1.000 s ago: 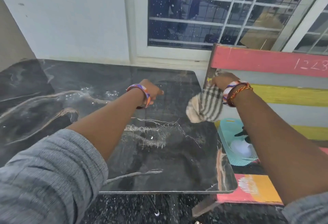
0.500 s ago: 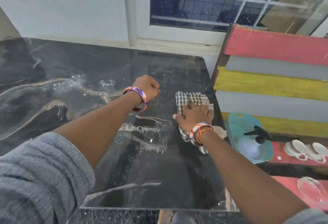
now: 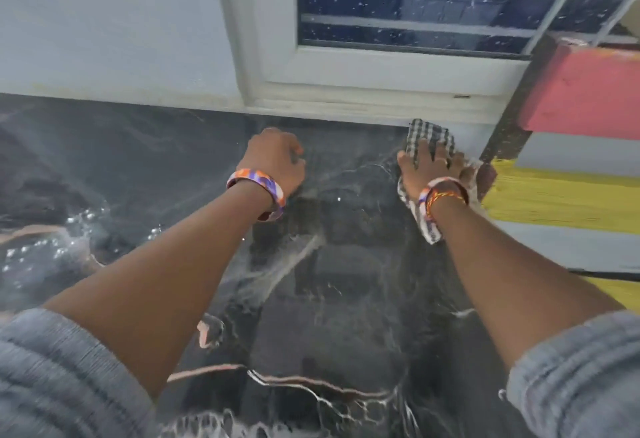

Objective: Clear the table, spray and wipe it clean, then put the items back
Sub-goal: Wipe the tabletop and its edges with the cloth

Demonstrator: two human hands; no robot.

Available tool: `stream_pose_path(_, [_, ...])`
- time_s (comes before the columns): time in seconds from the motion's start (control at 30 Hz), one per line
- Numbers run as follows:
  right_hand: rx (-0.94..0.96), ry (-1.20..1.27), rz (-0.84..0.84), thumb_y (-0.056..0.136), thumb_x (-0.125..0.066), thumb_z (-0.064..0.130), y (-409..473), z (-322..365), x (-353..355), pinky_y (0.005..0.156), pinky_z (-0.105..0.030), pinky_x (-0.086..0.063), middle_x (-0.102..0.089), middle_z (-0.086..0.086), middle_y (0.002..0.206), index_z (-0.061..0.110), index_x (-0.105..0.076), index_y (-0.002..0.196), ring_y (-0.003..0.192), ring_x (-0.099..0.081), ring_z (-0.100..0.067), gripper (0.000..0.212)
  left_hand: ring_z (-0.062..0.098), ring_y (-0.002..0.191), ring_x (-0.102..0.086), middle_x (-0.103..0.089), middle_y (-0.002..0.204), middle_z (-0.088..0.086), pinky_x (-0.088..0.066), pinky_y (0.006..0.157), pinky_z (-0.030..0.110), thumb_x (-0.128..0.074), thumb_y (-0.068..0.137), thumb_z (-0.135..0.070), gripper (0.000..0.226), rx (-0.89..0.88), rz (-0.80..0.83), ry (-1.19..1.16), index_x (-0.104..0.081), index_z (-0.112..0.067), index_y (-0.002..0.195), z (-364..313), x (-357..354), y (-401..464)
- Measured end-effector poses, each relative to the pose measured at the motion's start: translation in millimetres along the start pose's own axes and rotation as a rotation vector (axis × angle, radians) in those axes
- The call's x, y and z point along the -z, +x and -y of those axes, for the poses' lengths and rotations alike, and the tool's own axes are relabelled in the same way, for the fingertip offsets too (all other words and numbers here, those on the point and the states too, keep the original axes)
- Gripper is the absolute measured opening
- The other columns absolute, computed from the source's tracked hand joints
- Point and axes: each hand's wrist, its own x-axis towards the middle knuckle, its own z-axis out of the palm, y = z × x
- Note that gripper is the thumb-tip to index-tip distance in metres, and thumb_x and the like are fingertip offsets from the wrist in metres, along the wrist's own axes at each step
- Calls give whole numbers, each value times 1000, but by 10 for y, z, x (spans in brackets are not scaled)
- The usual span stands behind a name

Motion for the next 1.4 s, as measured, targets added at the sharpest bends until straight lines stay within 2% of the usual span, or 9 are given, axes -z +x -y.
stream_pose_path(0.33, [324,-139,42,97,-16,50,78,693,-143,118,-47,6,3,4,159,32,-3,149,147,4,-27,56,30,118,-53,-57,128,13,-41,100,33,-56,87,-17,28,-24,73,69,-65,-11,114,870,263,151])
stream_pose_path(0.47, [521,-24,20,99,-31,40,-160,1224,-333,120,-41,-3,-13,2,158,30,-22,147,147,-9,-21,50,30,118,-53,-56,128,12,-43,100,36,-55,87,-15,28,-59,89,54,-65,-12,113,1174,454,66])
stream_pose_path(0.77, [593,667,201,94,-48,7,-1499,2195,-761,107,-17,-29,-54,-11,136,9,-55,129,127,-48,-18,35,33,121,-53,-60,129,17,-39,103,34,-52,87,-8,31,-11,85,82,-65,-8,115,1702,1062,-330])
stream_pose_path(0.9, [373,1343,396,91,-51,4,-1837,1980,-543,105,-29,-39,-56,-17,130,1,-51,130,109,-55,-18,39,27,120,-55,-60,131,10,-40,102,31,-50,94,-23,35,-97,59,-129,-57,-14,127,1485,1195,-501])
stream_pose_path(1.03, [211,1860,715,78,-60,39,-2098,1532,-136,87,-35,-56,-66,-14,110,3,-47,131,95,-67,-24,65,28,126,-49,-45,144,2,-48,95,41,-65,80,-42,74,51,488,-751,-32,-21,144,1007,1151,-605])
stream_pose_path(1.1, [280,1841,763,80,-59,28,-2207,1333,75,83,-35,-57,-69,-13,106,5,-47,130,93,-68,-24,56,32,121,-54,-52,139,10,-51,92,44,-78,65,-38,82,163,662,-986,-44,-15,136,789,1027,-617])
stream_pose_path(1.17, [311,1665,656,81,-54,6,-2164,1140,270,73,-31,-58,-69,-12,103,7,-52,123,83,-70,-21,42,36,116,-58,-59,129,18,-51,95,47,-78,70,-19,57,178,618,-1094,-56,-5,121,571,926,-578])
stream_pose_path(1.3, [94,1065,536,74,-59,0,-1994,538,455,63,-20,-56,-66,-6,97,8,-59,110,71,-68,-7,37,35,120,-56,-58,130,20,-47,102,48,-65,82,-16,46,151,536,-887,-56,-2,125,295,800,-487])
stream_pose_path(1.4, [-29,1112,571,86,-36,-15,-1918,151,527,59,-23,-59,-71,-9,79,-3,-57,103,63,-70,-14,29,29,120,-57,-59,128,14,-45,105,42,-64,84,-15,44,173,502,-815,-56,0,125,204,676,-449])
